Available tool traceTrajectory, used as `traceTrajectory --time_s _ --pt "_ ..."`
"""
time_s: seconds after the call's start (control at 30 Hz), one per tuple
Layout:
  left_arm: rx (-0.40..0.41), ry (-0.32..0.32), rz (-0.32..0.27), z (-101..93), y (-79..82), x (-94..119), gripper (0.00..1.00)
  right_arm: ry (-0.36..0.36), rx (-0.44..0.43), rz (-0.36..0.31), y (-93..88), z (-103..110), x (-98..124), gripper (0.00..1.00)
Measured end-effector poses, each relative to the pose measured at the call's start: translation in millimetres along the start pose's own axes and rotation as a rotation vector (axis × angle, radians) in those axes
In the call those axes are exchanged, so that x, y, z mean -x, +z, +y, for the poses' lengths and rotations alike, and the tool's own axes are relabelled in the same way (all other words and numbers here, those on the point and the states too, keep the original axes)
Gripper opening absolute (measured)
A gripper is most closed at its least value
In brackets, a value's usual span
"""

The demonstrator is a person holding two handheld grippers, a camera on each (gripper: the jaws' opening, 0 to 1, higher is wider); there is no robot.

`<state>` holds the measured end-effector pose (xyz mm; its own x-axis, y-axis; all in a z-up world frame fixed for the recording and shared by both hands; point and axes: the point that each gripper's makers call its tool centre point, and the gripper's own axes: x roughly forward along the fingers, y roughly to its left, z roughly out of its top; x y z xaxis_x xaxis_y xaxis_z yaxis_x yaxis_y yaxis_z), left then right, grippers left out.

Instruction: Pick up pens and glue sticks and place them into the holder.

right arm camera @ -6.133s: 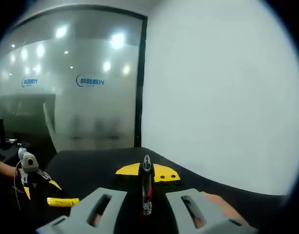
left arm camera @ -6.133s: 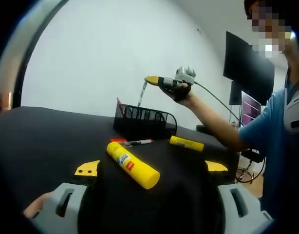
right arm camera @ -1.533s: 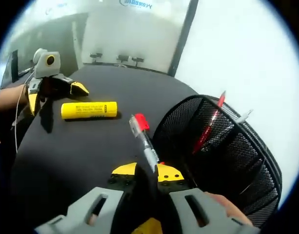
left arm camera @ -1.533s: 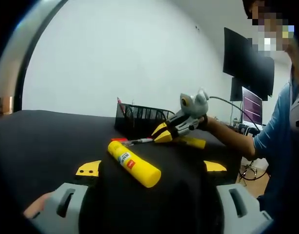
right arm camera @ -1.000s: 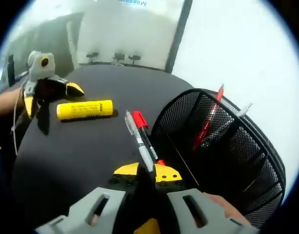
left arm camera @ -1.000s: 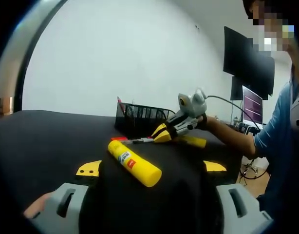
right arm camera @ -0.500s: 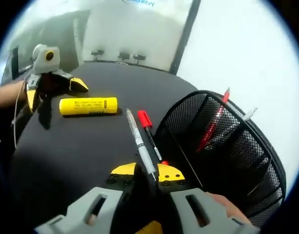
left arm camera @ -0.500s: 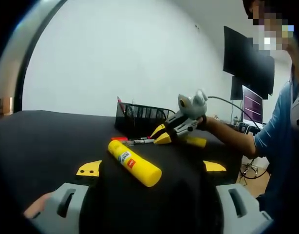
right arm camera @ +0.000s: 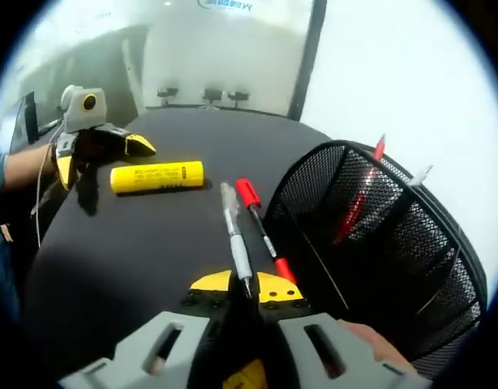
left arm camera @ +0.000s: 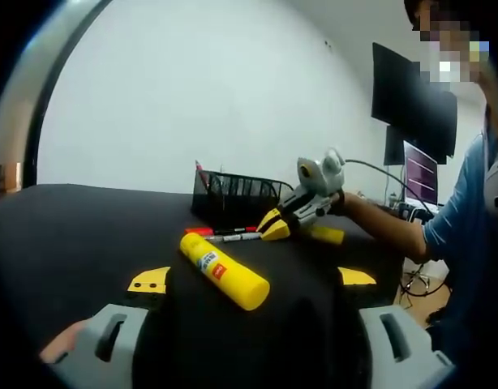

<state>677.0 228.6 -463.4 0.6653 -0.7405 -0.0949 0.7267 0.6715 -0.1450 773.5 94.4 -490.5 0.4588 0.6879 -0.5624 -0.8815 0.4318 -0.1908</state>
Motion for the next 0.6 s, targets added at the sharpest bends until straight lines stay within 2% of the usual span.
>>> traceTrajectory --time_s 0.23,0.33,0.53,0.6 --pt "0.001 0.000 0.001 -2.1 -0.6 -0.7 0.76 0.028 -0.046 -0.014 0.8 0.8 -0.7 0.04" --pt "0.001 0.001 0.001 -2.6 -0.9 -0.8 0.76 0.032 -0.058 -0.039 6.5 0.8 4.9 0.04" --pt "0.001 0.002 0.005 -4.0 -2.2 -1.2 0.76 0.031 -0.074 -0.111 20.6 -2.4 20.2 0.04" --pt "0.001 0.003 0.006 -4.4 -2.5 -1.3 0.76 0.039 -0.101 -0.180 33.1 -4.6 27.0 0.04"
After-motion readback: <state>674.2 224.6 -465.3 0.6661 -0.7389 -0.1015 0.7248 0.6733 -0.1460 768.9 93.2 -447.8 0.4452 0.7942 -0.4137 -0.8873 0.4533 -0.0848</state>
